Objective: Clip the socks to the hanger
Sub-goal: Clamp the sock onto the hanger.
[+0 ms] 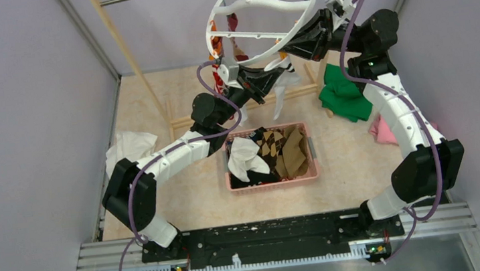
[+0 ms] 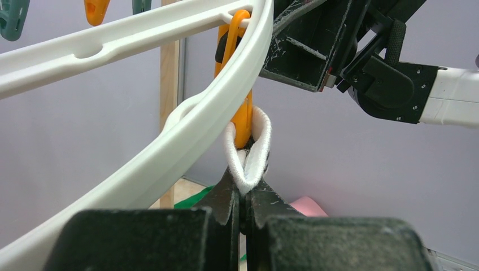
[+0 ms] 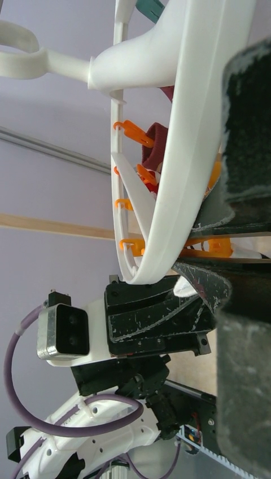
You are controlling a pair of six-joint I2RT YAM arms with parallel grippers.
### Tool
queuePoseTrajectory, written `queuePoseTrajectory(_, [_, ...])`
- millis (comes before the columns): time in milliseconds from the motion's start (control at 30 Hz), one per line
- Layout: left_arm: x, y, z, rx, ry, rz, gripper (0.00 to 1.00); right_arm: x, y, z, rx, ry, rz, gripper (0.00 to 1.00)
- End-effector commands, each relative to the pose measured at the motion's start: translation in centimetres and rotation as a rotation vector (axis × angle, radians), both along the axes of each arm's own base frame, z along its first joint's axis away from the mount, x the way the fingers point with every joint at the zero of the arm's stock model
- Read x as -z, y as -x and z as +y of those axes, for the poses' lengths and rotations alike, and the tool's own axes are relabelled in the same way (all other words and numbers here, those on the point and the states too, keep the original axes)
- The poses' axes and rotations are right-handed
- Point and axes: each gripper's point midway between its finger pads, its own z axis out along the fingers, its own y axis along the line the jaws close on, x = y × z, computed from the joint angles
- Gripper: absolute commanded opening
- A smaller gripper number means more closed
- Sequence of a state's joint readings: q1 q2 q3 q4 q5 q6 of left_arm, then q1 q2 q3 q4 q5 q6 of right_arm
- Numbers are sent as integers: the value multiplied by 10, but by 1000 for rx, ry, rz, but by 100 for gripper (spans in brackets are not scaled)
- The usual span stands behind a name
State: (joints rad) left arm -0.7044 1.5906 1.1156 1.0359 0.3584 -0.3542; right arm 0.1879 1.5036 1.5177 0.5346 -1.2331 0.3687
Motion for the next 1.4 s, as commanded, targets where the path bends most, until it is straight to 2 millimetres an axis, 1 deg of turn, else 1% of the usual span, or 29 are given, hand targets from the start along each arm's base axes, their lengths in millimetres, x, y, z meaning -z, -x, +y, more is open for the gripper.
queuePoseTrajectory(0, [-30, 13, 13, -2, 67, -75, 0, -9, 14, 1, -24, 2, -35, 8])
queuePoseTrajectory(100, [-25, 8, 10, -13, 45, -54, 0, -9, 14, 1, -24, 1, -33, 9])
queuePoseTrajectory(200, [-16, -1, 5, -31, 5, -20, 0, -10, 15, 2, -25, 0, -28, 9])
queuePoseTrajectory(333, [-12, -9, 3, -51, -20, -2, 0, -11, 15, 1, -26, 0, -28, 9])
queuePoseTrajectory(467, [-16, -9, 4, -58, -13, -10, 0, -11, 16, 1, -26, 0, -27, 9])
queuePoseTrajectory(800, [-25, -4, 8, -50, 29, -27, 0, -9, 15, 2, -25, 1, -21, 10])
queuePoseTrajectory(1033, [-28, 1, 7, -21, 50, -38, 0, -9, 14, 1, -19, 1, -25, 13])
queuePoseTrajectory(1100, [-28, 2, 7, -20, 49, -38, 0, -10, 14, 1, -17, -1, -25, 17])
queuePoseTrajectory(1200, [-27, 1, 7, -22, 48, -35, 0, -10, 14, 1, -15, -1, -26, 28])
queuePoseTrajectory(1267, [-27, 1, 7, -22, 48, -35, 0, -11, 14, 1, -15, -2, -27, 38])
queuePoseTrajectory(1367, [-26, 1, 6, -19, 47, -31, 0, -12, 15, 1, -13, -3, -27, 47])
